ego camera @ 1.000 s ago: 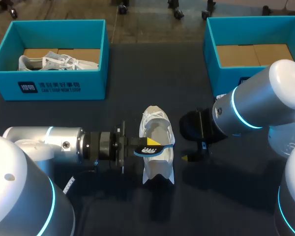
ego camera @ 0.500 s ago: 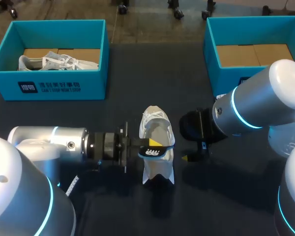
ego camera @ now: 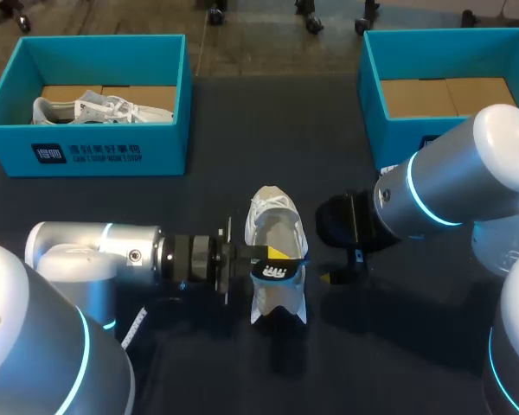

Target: Take the shoe out of the shoebox, open the shoe tongue, remove and reinsert the insole, then place the shoe into the shoebox

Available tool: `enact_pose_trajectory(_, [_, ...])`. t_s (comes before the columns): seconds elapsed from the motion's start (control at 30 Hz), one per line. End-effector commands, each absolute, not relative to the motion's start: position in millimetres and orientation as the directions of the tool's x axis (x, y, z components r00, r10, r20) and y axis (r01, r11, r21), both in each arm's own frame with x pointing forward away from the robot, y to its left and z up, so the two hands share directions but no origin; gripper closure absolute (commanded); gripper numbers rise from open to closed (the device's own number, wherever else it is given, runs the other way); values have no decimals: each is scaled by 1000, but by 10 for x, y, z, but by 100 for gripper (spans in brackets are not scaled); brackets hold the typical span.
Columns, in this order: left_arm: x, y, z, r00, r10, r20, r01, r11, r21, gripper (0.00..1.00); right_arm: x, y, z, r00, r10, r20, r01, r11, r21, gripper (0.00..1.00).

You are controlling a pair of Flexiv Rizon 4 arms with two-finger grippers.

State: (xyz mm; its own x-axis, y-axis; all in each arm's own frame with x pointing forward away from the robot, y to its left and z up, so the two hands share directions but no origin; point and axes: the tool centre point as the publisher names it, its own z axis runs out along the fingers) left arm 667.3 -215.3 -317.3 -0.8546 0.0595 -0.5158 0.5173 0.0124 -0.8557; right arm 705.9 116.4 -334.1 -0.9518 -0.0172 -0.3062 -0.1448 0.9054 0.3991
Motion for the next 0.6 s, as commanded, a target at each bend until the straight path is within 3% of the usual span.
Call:
enact_pose_trajectory(0.03, [6692,-2177,-3247,-856,63,-514,516,15,-857,100,7048,1157,-3344,-952,-17,-307,-146,905,400,0])
enact_pose_trajectory(0.6, [6844,-2172,-3471,-853,73,-516,520,57,-852,100,7048,1157,-3344,-952,-17,-307,-146,905,400,0])
